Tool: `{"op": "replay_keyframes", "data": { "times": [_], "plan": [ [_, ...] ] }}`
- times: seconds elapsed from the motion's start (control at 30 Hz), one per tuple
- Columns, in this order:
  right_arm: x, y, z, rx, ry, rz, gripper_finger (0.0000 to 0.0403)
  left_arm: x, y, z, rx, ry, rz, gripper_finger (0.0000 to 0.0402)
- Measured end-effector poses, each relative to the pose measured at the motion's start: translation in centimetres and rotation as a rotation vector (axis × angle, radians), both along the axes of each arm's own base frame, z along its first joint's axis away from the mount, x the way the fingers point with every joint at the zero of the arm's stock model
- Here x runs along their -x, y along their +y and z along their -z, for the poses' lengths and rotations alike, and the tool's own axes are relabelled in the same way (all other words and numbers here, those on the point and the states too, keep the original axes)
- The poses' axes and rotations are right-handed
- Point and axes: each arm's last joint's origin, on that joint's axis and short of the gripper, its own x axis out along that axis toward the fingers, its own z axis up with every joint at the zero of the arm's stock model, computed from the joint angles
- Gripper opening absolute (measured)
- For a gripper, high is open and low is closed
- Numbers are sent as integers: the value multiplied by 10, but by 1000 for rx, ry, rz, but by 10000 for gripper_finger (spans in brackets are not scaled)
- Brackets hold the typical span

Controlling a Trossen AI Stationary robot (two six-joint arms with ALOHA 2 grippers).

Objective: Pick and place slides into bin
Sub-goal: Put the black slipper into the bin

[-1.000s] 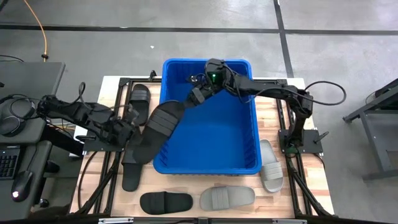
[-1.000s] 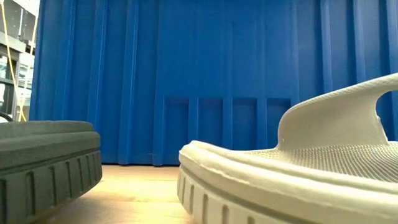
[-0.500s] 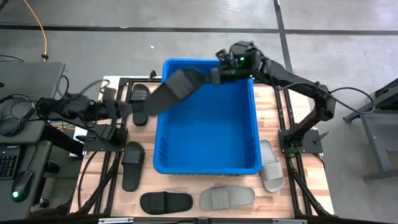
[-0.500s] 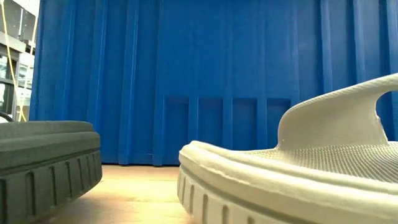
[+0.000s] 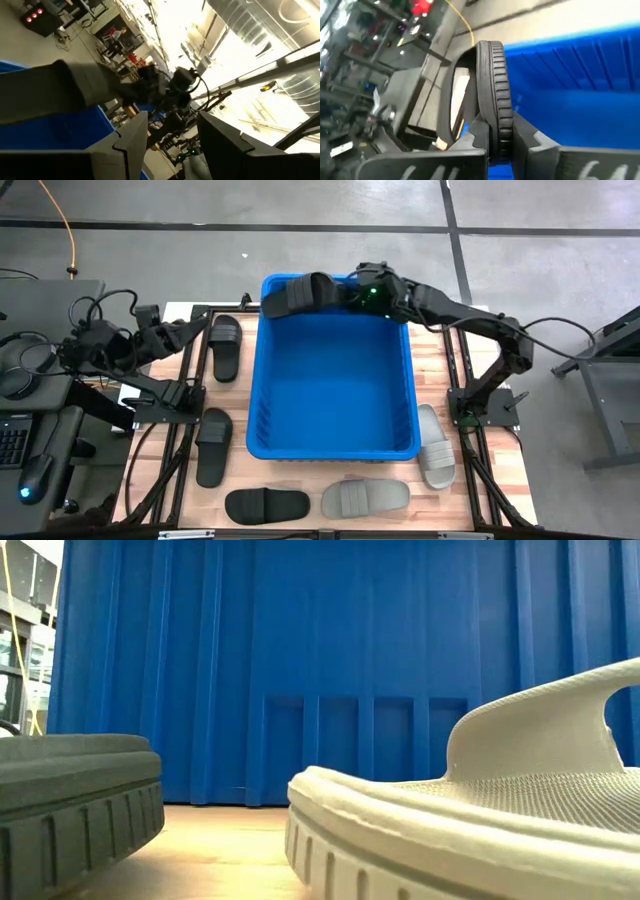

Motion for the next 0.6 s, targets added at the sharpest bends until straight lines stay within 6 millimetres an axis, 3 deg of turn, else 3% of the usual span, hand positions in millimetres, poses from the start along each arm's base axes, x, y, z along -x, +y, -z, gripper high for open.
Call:
{"op": "replay_keyframes", "data": {
  "times": [0.13, 0.37, 0.6],
  "plan": [
    [-6, -6, 23, -99, 102, 40, 9, 0, 0, -1, 2, -14, 0, 161],
    [-13, -10, 44, -120, 211, 96, 9, 0, 0, -1, 1, -14, 5, 161],
    [8, 1, 21, -69, 190, 137, 8, 0, 0, -1, -7, -8, 7, 161]
  ]
}}
